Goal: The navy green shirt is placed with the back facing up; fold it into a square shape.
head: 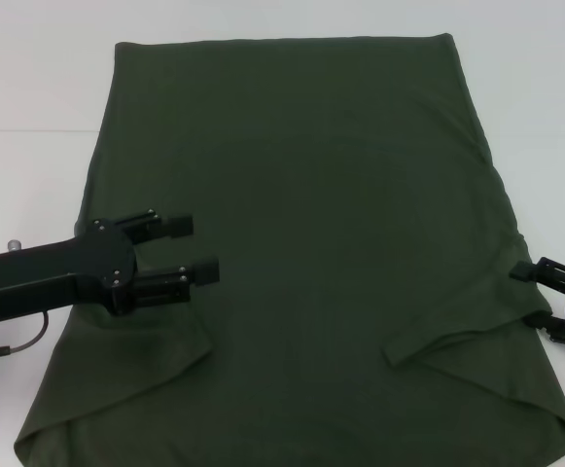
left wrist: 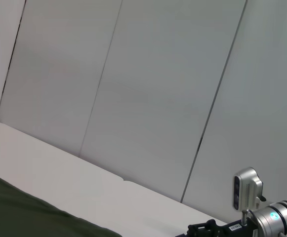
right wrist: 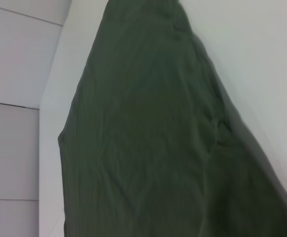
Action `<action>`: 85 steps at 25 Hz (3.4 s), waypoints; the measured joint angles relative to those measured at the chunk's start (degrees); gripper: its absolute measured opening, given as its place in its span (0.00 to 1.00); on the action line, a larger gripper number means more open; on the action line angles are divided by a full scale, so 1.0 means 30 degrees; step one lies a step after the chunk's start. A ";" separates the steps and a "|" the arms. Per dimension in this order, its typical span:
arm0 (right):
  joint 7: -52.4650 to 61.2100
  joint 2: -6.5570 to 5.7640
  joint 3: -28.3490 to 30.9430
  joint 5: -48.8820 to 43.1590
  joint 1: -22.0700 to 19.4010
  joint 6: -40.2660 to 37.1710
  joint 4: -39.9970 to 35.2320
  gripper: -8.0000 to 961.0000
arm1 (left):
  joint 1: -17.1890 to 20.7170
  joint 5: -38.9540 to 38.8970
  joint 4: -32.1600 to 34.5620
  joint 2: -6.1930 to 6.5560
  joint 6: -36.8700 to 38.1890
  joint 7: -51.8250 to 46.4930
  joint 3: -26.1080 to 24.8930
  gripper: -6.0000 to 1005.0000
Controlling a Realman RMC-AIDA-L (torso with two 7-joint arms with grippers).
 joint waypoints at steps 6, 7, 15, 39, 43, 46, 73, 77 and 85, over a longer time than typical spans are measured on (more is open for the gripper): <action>-0.0001 0.0048 0.0005 0.0016 0.0058 0.0135 0.0067 0.96 | -0.0023 0.0000 0.0000 0.0001 -0.0077 0.0000 -0.0001 0.84; -0.0001 0.0064 0.0005 0.0017 0.0098 0.0135 0.0067 0.96 | -0.0022 0.0000 0.0000 0.0001 -0.0092 0.0000 0.0000 0.84; -0.0073 0.0192 -0.0013 0.0020 0.0344 0.0069 0.0145 0.96 | -0.0050 0.0000 0.0000 0.0001 -0.0157 0.0000 0.0001 0.84; -0.0784 0.0407 0.0225 0.0791 0.0252 -0.0303 0.0111 0.95 | -0.0044 -0.0031 0.0000 -0.0029 -0.0110 0.0000 -0.0001 0.84; -0.0678 0.0408 0.0093 0.0715 0.0229 -0.0222 0.0147 0.95 | -0.0019 -0.0031 0.0000 -0.0030 -0.0087 0.0000 -0.0001 0.84; -0.0631 0.0407 0.0048 0.0655 0.0218 -0.0220 0.0159 0.95 | -0.0024 -0.0030 0.0001 -0.0029 -0.0062 0.0000 0.0000 0.84; -0.0620 0.0465 -0.0544 0.0632 0.1587 0.0697 0.0367 0.87 | -0.0169 -0.0030 0.0000 -0.0008 -0.0054 0.0030 -0.0001 0.84; -0.0467 0.0456 -0.0715 0.0633 0.1443 0.0645 0.0396 0.86 | -0.0165 -0.0029 0.0000 0.0001 -0.0035 0.0029 -0.0001 0.84; -0.0415 0.0406 -0.0524 0.0728 0.0456 0.0183 0.0400 0.84 | -0.0188 -0.0030 0.0000 0.0002 -0.0055 0.0029 0.0001 0.84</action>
